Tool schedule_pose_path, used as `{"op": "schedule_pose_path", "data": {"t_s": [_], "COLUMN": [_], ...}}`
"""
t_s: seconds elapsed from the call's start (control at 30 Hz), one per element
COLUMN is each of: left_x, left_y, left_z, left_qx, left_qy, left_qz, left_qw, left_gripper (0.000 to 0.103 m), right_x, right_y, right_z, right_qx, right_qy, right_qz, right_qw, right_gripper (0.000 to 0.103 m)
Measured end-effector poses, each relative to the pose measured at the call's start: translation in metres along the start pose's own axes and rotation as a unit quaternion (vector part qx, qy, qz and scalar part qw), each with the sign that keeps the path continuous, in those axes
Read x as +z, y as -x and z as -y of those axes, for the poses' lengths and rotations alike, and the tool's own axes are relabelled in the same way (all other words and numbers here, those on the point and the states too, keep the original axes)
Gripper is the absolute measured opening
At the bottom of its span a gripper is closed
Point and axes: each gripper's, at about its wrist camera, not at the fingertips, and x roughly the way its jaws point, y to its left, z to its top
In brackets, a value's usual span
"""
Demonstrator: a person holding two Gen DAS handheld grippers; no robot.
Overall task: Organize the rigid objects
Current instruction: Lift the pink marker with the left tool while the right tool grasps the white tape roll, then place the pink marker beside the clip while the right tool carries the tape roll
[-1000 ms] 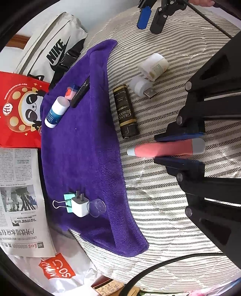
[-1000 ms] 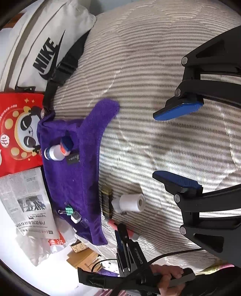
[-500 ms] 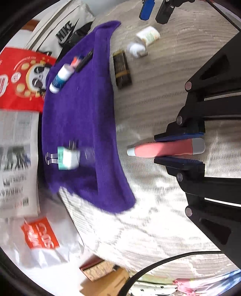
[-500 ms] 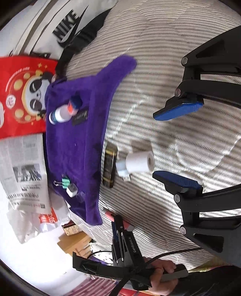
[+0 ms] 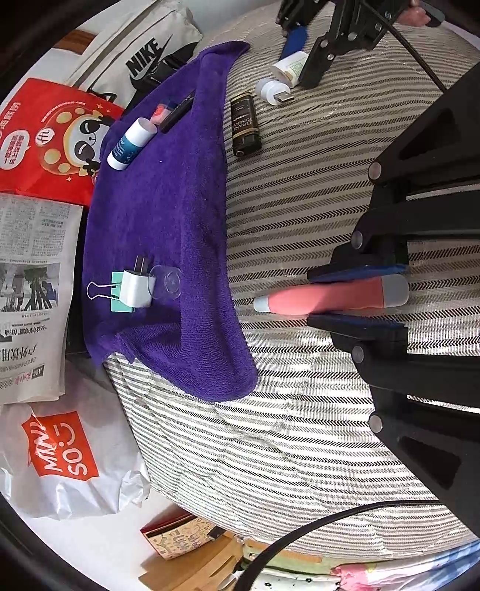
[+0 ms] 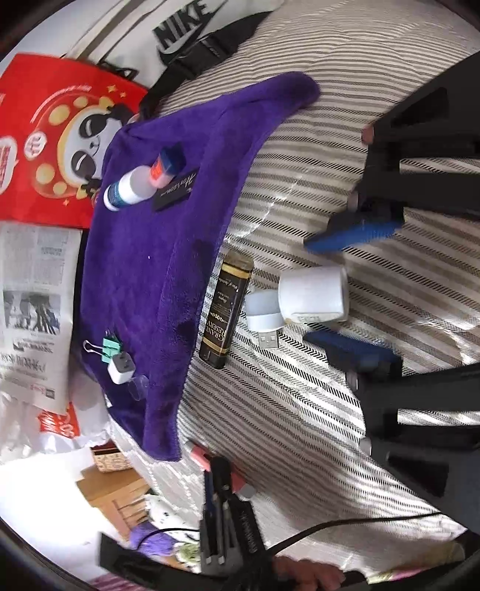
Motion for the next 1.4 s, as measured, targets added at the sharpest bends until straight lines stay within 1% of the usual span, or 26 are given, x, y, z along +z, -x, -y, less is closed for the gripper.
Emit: {"op": "schedule_pose_path", "data": {"t_s": [0.1,0.27,0.37,0.53,0.7,0.83,1.0,1.1,1.17,1.4], "left_x": [0.001,-0.001,-0.001,0.0,0.003,0.005,0.017,0.025,0.03,0.054], "left_y": [0.0,0.002,0.001,0.001,0.002,0.01,0.021,0.027,0.03,0.023], "left_z": [0.002,0.0,0.001,-0.006,-0.007,-0.001,0.008,0.012,0.015,0.036], "left_qx": [0.001,-0.006,-0.004,-0.024,-0.034,-0.038,-0.041,-0.058,-0.063,-0.081], "left_qy": [-0.004,0.0,-0.004,0.008,0.014,0.011,0.004,0.0,-0.005,-0.028], "left_qz": [0.002,-0.001,0.002,-0.001,-0.014,-0.01,-0.001,0.009,0.013,0.014], "left_qw": [1.0,1.0,1.0,0.9997,0.9992,0.9992,0.9991,0.9983,0.9979,0.9962], "left_gripper": [0.017,0.017,0.017,0.017,0.016,0.017,0.017,0.017,0.017,0.017], "right_x": [0.0,-0.004,-0.008,-0.01,-0.007,0.0,0.012,0.018,0.021,0.031], "right_y": [0.001,0.016,0.022,0.022,0.029,0.037,0.04,0.041,0.041,0.042], "right_z": [-0.002,0.011,0.017,0.023,0.026,0.037,0.05,0.055,0.057,0.068], "right_qx": [-0.002,0.006,0.008,0.018,0.026,0.03,0.034,0.039,0.034,0.033], "right_qy": [0.011,-0.012,-0.024,-0.041,-0.043,-0.051,-0.067,-0.076,-0.078,-0.106], "right_qz": [-0.002,0.004,0.003,0.0,0.009,0.017,0.024,0.026,0.026,0.021], "right_qw": [1.0,1.0,1.0,0.999,0.999,0.998,0.997,0.996,0.996,0.994], "right_gripper": [0.029,0.029,0.029,0.029,0.029,0.029,0.029,0.029,0.029,0.029]}}
